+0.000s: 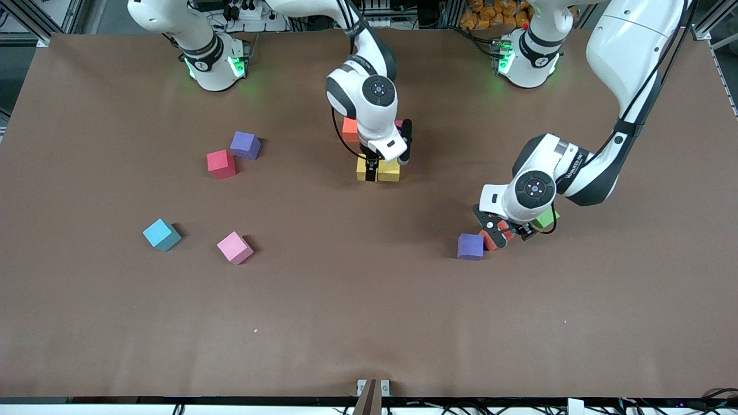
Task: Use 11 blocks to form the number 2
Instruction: 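Grasp the loose pink cube with the right gripper while the left gripper holds cyan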
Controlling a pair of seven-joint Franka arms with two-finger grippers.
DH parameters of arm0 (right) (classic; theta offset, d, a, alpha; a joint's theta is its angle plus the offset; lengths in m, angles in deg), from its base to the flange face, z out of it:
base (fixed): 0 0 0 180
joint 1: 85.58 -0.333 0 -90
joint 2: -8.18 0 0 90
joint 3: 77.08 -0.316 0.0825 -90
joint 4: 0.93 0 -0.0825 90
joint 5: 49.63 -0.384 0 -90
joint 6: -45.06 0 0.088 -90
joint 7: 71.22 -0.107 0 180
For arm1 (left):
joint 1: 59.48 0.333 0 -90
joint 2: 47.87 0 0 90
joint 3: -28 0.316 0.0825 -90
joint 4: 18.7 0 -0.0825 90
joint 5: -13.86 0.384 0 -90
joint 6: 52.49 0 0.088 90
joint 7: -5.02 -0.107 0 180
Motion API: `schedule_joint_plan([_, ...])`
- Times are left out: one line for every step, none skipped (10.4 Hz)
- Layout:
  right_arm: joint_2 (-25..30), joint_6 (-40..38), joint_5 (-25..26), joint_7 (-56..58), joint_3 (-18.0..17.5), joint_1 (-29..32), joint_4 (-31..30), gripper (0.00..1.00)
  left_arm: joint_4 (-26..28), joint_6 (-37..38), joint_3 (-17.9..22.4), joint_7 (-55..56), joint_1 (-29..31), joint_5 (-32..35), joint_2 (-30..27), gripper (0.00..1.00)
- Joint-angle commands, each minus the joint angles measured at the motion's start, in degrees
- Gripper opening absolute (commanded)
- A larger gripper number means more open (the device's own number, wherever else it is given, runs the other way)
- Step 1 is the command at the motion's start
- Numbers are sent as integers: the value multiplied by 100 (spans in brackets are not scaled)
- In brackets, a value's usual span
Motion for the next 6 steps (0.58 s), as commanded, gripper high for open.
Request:
schedule_joint_plan([415, -326, 50, -34, 221, 27, -96, 100, 139, -207, -3, -100, 45, 216, -72, 100])
schedule_joint_plan([503, -449, 50, -26, 388, 36, -96, 100, 147, -268, -3, -109, 45, 225, -54, 100])
schedule_joint_plan([548, -502, 41, -17, 651, 36, -96, 100, 147, -269, -3, -126, 45, 347, -45, 100])
schedule_joint_plan([557, -520, 41, 1, 880, 44, -96, 100, 147, -269, -3, -135, 45, 522, -28, 100])
schedule_joint_plan([548, -521, 41, 10, 1004, 192, -114, 100, 147, -269, -3, -135, 45, 533, -2, 100])
schedule_joint_plan([548, -529, 41, 18, 1014, 490, -131, 100, 147, -269, -3, -135, 45, 542, 7, 100])
